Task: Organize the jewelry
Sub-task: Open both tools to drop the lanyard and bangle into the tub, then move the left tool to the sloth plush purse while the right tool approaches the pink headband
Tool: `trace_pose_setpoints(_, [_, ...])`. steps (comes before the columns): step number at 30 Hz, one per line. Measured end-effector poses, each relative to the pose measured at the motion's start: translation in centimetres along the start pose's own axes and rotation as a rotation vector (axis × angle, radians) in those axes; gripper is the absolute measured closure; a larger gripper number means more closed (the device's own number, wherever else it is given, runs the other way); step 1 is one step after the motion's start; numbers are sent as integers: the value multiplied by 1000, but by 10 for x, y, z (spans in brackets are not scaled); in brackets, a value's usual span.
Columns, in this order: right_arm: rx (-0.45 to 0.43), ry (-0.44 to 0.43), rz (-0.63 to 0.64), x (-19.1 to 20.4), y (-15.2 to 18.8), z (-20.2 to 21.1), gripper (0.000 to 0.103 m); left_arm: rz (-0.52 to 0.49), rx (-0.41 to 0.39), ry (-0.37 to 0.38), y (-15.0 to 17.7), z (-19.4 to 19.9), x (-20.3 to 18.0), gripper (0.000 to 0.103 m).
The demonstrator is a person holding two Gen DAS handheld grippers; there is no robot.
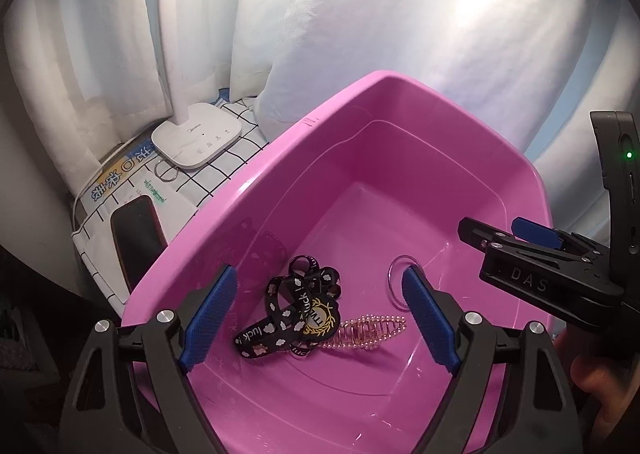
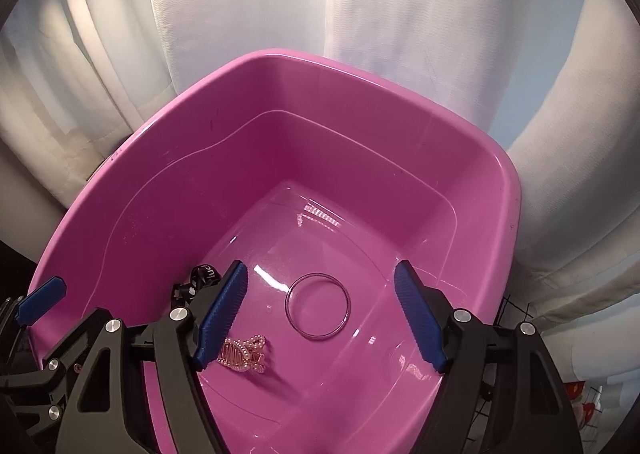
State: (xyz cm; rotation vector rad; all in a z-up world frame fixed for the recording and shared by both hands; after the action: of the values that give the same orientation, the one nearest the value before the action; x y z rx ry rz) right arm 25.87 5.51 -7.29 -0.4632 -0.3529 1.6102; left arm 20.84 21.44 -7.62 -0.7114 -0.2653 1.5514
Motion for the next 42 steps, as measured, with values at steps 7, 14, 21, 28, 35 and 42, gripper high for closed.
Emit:
trace_pose_setpoints(7, [-26, -13, -19, 1, 2, 11, 31, 2, -9, 1, 3, 7, 0, 20])
trace_pose_setpoints(14, [-87, -42, -84, -12, 11, 43, 31, -28, -60, 7, 4, 27, -11, 18])
trace_pose_setpoints(21, [-137, -40, -149, -34, 34, 71, 31, -77, -74, 39, 16, 38, -35, 17])
trace_pose_setpoints(28, [-174, -36, -225, -65, 70, 95, 31, -108, -83, 81, 31, 50, -66, 17])
trace_pose_setpoints(35, [-197, 15, -318, -123, 116, 120, 31, -182, -89, 164, 40, 65, -124, 16])
trace_pose_setpoints(42, [-177, 120, -453, -208, 183, 136, 31, -276, -66, 263, 67, 66, -198, 14])
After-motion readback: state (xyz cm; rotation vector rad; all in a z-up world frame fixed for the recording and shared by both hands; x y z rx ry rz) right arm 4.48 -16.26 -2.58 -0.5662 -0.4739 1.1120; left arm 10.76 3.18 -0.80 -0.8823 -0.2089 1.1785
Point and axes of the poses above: each gripper's, at about its wrist camera, not at the fingertips, and z roughly against the way its jaws point, x to its left, y to its underside, the point moved 6 cm from there along -z, roughly the way its jaws point, and after that the axes turned 7 degrees about y, right-handed, at the moved point
